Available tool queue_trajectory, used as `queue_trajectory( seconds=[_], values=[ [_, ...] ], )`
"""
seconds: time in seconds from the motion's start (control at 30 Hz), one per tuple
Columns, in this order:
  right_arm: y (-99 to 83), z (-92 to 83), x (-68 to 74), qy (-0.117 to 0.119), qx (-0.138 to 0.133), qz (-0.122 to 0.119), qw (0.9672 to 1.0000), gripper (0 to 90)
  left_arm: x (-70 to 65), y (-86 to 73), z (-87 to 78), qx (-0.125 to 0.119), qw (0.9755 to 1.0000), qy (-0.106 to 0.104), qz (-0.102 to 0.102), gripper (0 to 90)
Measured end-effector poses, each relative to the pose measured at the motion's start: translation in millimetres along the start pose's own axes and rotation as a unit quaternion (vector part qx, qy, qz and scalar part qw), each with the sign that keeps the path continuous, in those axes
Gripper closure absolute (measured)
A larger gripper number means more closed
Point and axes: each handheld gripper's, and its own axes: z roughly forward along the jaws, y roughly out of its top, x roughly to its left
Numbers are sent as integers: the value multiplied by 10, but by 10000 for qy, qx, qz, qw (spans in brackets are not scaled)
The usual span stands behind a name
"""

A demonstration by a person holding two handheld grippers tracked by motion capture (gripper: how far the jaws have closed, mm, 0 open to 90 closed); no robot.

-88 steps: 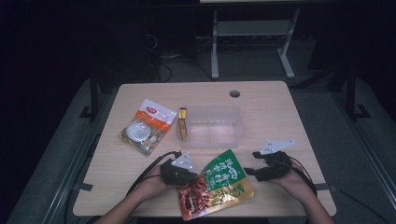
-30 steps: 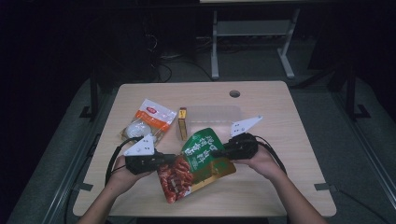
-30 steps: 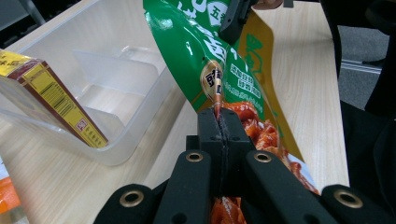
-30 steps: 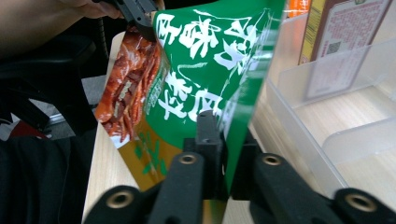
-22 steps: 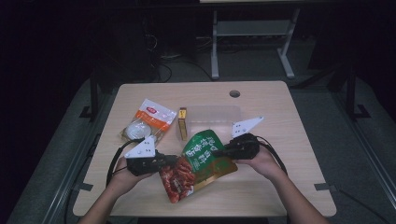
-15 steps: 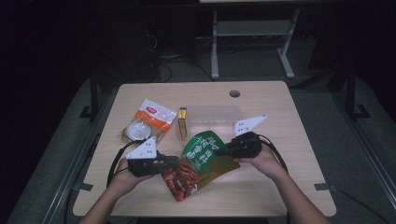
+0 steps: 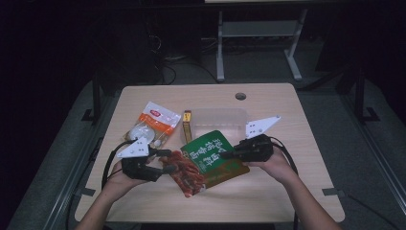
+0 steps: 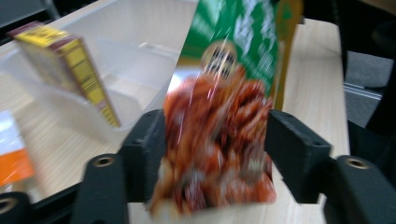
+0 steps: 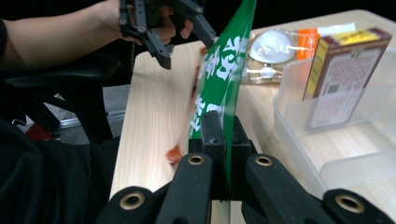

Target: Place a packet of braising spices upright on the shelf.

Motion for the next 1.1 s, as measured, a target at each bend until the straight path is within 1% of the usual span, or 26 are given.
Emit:
queue_trajectory(
  seconds=[0.03,0.1,0.17,0.27,0.3,0.37,0.43,0.53,0.7,0.87,1.0,1.1],
  values=[
    [12,-15,12,-2,-17,10,10000,900,18,-16,-21,-9,10000,39,-40,365],
    [46,-72,36,-38,-67,-61,10000,900,41,-34,-47,-34,9999,88,-81,350],
    [66,-106,50,-55,-91,-93,9999,900,58,-44,-54,-25,9999,135,-87,346],
    [114,-182,72,-96,-169,-140,9997,900,80,-73,-43,17,9997,189,-160,340],
    [133,-206,84,-119,-180,-173,9996,900,95,-85,-41,53,9997,200,-137,337],
    [172,-254,112,-200,-163,-270,9993,900,115,-109,-27,85,9996,204,-199,331],
    [195,-297,122,-238,-179,-292,9991,900,144,-142,-10,99,9994,164,-291,331],
    [209,-384,120,-323,-240,-280,9988,900,163,-185,29,200,9991,145,-355,317],
    [245,-536,129,-421,-327,-285,9982,900,167,-210,98,363,9985,60,-401,272],
    [307,-690,150,-559,-442,-355,9968,900,159,-226,153,554,9978,10,-366,235],
    [353,-812,169,-682,-508,-382,9956,900,147,-228,177,601,9975,-20,-373,230],
    [377,-895,168,-767,-610,-393,9944,900,144,-229,191,616,9975,-33,-339,224]
  ],
)
